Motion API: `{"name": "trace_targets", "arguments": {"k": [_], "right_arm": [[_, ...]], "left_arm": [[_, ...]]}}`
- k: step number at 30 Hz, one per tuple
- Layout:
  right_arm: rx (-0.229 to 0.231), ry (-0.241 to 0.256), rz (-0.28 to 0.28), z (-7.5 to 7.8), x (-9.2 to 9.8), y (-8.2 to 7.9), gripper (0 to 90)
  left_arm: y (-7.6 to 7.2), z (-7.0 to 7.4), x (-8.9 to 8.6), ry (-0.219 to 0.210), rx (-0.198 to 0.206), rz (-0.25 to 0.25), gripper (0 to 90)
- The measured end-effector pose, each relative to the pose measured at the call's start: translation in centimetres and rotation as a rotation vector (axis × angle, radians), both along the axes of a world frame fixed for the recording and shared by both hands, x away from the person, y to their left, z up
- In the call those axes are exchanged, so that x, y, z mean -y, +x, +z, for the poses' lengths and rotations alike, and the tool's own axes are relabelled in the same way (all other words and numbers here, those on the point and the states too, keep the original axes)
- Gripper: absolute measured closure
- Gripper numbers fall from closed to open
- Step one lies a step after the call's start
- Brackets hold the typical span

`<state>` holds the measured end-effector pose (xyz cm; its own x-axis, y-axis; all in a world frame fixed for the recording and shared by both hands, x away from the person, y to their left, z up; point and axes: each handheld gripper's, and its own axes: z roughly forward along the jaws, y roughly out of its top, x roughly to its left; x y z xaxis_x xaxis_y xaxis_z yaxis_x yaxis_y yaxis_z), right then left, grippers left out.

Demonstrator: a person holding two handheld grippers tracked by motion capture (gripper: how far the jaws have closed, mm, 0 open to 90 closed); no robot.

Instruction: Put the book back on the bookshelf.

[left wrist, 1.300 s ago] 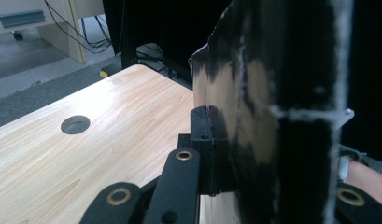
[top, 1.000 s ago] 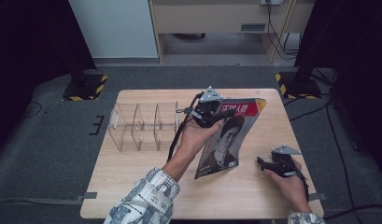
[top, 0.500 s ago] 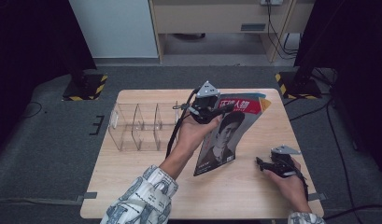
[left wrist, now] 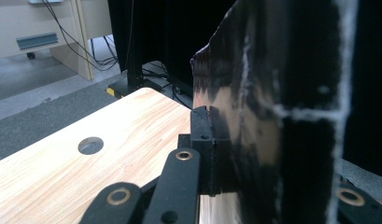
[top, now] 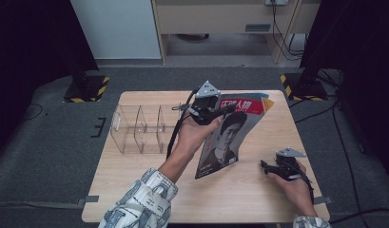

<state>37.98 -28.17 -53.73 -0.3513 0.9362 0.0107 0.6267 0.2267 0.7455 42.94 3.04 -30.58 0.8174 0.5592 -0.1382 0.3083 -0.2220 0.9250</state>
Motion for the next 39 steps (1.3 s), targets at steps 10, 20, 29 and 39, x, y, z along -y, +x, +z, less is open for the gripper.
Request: {"name": "trace_targets", "arguments": {"k": [10,20,29,39], "right_arm": [[0.001,-0.001,0.01,0.0,-0.1,0.0,27.4],[0.001,-0.006,0.022,0.0,-0.1,0.0,27.4],[0.002,-0.004,0.024,0.0,-0.2,-0.1,27.5],[0.001,-0.002,0.025,0.0,-0.3,-0.1,27.4]], "left_arm": [[-0.7,0.2,-1.5,-0.003,0.005,-0.005,86.6],[-1.4,0.0,-2.7,0.002,0.003,-0.01,86.6],[-2.0,-0.4,-4.2,0.001,0.0,-0.009,86.6],[-2.7,-0.9,-6.3,-0.004,-0.006,0.007,86.6]]}}
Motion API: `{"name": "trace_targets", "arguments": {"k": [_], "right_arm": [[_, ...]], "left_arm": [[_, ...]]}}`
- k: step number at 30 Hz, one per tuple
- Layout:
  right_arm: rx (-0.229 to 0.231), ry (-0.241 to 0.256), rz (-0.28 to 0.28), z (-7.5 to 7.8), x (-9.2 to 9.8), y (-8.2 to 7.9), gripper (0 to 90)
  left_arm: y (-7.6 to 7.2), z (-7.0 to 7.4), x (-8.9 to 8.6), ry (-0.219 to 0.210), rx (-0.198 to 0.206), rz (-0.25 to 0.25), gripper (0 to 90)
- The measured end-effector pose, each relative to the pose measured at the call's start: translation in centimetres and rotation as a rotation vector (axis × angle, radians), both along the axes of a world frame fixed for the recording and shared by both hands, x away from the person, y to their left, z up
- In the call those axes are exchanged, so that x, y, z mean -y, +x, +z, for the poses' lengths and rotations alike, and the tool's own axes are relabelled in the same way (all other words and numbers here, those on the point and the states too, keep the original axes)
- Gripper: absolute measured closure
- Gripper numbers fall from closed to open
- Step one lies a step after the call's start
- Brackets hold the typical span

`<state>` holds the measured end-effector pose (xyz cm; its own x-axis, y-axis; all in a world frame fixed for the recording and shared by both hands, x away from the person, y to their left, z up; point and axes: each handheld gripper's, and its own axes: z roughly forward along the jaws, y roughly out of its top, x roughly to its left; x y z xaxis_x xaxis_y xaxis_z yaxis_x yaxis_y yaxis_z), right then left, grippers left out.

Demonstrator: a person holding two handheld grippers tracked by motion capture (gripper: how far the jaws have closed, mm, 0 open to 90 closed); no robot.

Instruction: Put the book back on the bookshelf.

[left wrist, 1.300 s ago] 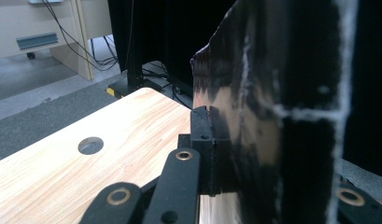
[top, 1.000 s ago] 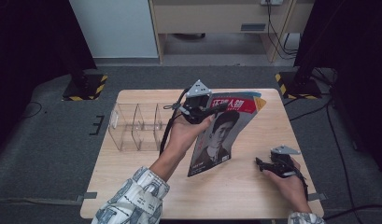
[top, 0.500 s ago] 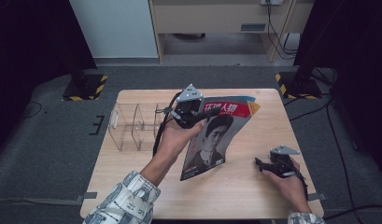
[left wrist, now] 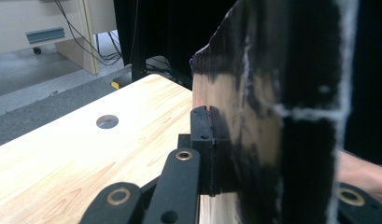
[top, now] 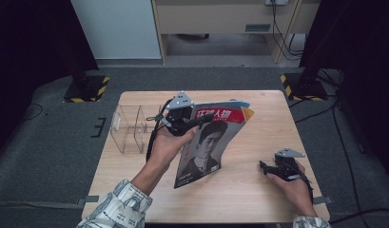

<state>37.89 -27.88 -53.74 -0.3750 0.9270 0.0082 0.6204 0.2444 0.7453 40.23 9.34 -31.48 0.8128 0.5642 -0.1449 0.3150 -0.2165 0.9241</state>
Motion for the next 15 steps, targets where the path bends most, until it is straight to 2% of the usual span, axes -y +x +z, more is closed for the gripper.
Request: {"name": "trace_targets", "arguments": {"k": [15], "right_arm": [[-0.001,-0.001,0.013,0.0,-0.2,-0.1,27.4]], "left_arm": [[-1.0,0.1,-2.2,-0.008,0.004,0.016,86.6]]}}
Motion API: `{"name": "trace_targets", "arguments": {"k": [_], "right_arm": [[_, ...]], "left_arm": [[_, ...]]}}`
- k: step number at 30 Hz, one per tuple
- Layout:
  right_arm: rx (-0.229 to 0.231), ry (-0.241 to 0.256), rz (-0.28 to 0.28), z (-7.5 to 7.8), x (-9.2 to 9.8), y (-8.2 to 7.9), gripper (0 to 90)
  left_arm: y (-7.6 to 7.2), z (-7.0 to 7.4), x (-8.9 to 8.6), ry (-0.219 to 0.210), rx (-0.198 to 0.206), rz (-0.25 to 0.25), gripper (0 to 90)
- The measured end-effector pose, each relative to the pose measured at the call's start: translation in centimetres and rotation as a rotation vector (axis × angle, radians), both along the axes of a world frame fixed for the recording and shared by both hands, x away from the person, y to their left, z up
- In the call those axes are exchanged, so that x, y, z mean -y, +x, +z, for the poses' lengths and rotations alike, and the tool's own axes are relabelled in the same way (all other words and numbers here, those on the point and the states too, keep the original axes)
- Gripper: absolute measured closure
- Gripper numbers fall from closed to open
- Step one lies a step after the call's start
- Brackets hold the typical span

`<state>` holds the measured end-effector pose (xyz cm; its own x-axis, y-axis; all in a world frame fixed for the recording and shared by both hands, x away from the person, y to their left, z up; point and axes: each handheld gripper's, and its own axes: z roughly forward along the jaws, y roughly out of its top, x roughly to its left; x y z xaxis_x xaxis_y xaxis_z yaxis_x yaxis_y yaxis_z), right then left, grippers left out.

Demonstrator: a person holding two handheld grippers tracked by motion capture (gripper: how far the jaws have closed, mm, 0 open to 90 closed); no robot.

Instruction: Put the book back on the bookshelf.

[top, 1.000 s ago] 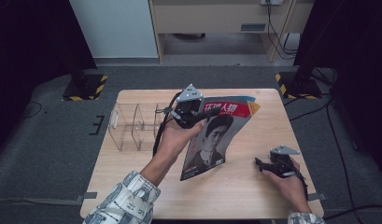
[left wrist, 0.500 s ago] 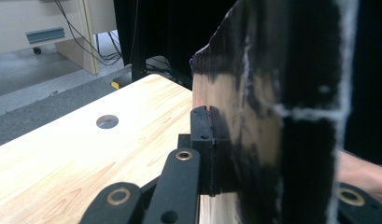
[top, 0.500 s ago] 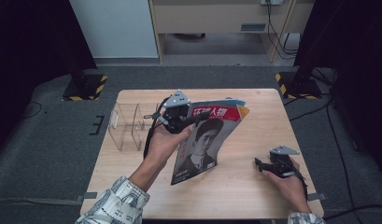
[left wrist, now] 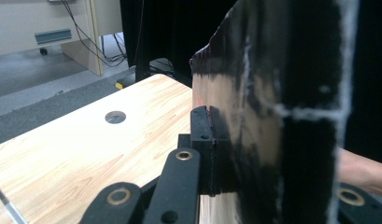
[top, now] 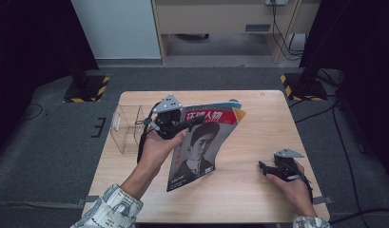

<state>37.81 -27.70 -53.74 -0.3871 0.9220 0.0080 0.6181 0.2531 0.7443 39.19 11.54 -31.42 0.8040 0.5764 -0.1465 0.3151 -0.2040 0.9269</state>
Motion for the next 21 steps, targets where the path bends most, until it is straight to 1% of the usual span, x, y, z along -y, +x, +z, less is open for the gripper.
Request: {"name": "trace_targets", "arguments": {"k": [6,9,10,14,15,16,17,18,19,21], "right_arm": [[0.0,0.0,0.001,0.0,0.0,0.0,27.4],[0.001,-0.001,0.001,0.0,0.0,0.0,27.4],[0.001,-0.001,0.001,0.0,0.0,0.0,27.4],[0.004,-0.004,0.004,0.0,0.0,0.0,27.4],[0.003,-0.004,0.005,0.0,0.0,0.0,27.4],[0.003,-0.004,0.005,0.0,0.0,0.0,27.4],[0.002,-0.003,0.004,0.0,0.0,0.0,27.4],[0.002,-0.003,0.004,0.0,0.0,0.0,27.4],[0.001,-0.002,0.003,0.0,0.0,0.0,27.4],[0.002,-0.005,0.007,0.0,0.0,0.0,27.4]], "left_arm": [[-0.4,-0.2,-1.1,-0.02,-0.006,0.004,86.6],[-0.6,-0.3,-1.9,-0.027,-0.006,0.016,86.6],[-0.6,-0.3,-1.9,-0.027,-0.006,0.016,86.6],[-0.8,-0.3,-2.8,-0.025,-0.006,0.025,86.6],[-1.0,-0.3,-3.3,-0.024,-0.006,0.031,86.6],[-1.0,-0.3,-3.3,-0.024,-0.006,0.031,86.6],[-1.2,-0.4,-3.9,-0.024,-0.004,0.038,86.6],[-1.2,-0.4,-3.9,-0.024,-0.004,0.038,86.6],[-1.4,-0.5,-4.4,-0.024,-0.004,0.044,86.6],[-1.7,-0.5,-5.0,-0.027,-0.004,0.051,86.6]]}}
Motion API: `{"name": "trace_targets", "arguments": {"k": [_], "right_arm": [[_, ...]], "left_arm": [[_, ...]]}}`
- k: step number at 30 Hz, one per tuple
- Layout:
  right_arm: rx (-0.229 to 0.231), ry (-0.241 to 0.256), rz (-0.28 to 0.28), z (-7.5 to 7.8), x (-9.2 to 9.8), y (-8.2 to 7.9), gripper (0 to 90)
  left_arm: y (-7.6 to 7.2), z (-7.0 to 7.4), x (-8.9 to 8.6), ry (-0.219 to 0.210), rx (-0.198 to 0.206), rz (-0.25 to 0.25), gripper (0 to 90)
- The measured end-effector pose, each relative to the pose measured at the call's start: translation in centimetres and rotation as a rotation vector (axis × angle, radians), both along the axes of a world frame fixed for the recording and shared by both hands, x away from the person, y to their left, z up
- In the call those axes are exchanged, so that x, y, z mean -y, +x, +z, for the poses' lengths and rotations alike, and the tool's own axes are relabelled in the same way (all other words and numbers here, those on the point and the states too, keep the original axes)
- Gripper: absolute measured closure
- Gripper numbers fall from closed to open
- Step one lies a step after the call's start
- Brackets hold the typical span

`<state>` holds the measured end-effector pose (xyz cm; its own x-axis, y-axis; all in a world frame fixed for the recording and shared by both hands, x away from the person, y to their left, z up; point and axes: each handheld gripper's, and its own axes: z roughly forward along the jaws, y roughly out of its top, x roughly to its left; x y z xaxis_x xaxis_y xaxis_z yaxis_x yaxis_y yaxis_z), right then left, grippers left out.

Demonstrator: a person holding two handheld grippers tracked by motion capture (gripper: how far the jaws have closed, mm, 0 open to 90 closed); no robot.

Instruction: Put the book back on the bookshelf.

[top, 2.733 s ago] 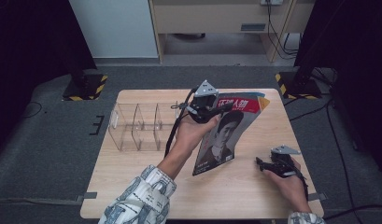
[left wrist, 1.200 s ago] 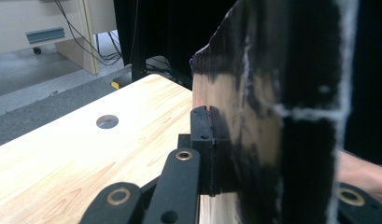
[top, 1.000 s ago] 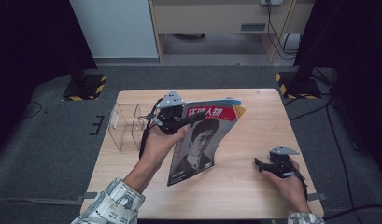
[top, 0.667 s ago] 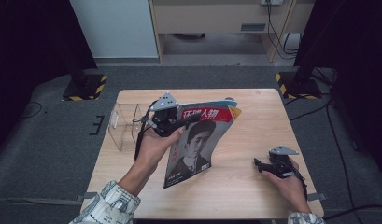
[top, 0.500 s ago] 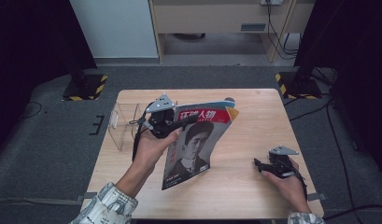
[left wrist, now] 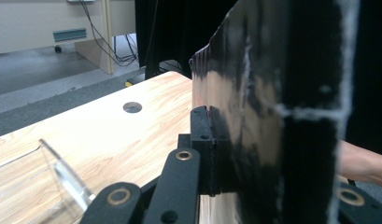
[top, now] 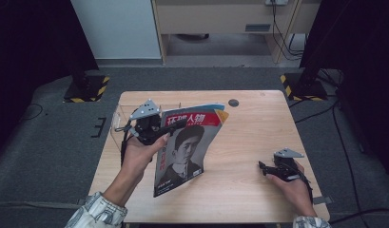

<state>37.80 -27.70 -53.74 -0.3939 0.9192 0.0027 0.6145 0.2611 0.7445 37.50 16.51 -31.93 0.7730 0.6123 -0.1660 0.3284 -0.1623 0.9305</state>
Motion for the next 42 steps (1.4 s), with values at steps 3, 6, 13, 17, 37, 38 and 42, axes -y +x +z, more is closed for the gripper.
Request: {"name": "trace_targets", "arguments": {"k": [3,6,13,17,37,38,42], "right_arm": [[-0.002,0.004,-0.003,0.0,-0.1,0.0,27.4],[-0.003,0.006,-0.005,0.0,-0.1,0.0,27.4],[-0.004,0.006,-0.003,0.0,-0.1,0.0,27.4],[-0.003,0.006,-0.003,0.0,-0.1,0.0,27.4],[-0.002,0.005,0.0,0.0,-0.1,-0.1,27.4],[-0.002,0.005,0.0,0.0,-0.1,-0.1,27.4],[-0.002,0.006,0.001,0.0,-0.1,-0.1,27.4]], "left_arm": [[-0.2,0.0,-0.6,-0.001,0.0,0.005,86.6],[-0.6,0.1,-1.6,-0.001,0.004,0.019,86.6],[-1.1,0.5,-3.0,0.002,0.013,0.038,86.6],[-1.5,0.6,-3.7,0.001,0.016,0.045,86.6],[-2.7,0.7,-8.4,0.001,0.024,0.111,86.6],[-2.7,0.7,-8.4,0.001,0.024,0.111,86.6],[-3.0,0.6,-9.6,-0.003,0.024,0.133,86.6]]}}
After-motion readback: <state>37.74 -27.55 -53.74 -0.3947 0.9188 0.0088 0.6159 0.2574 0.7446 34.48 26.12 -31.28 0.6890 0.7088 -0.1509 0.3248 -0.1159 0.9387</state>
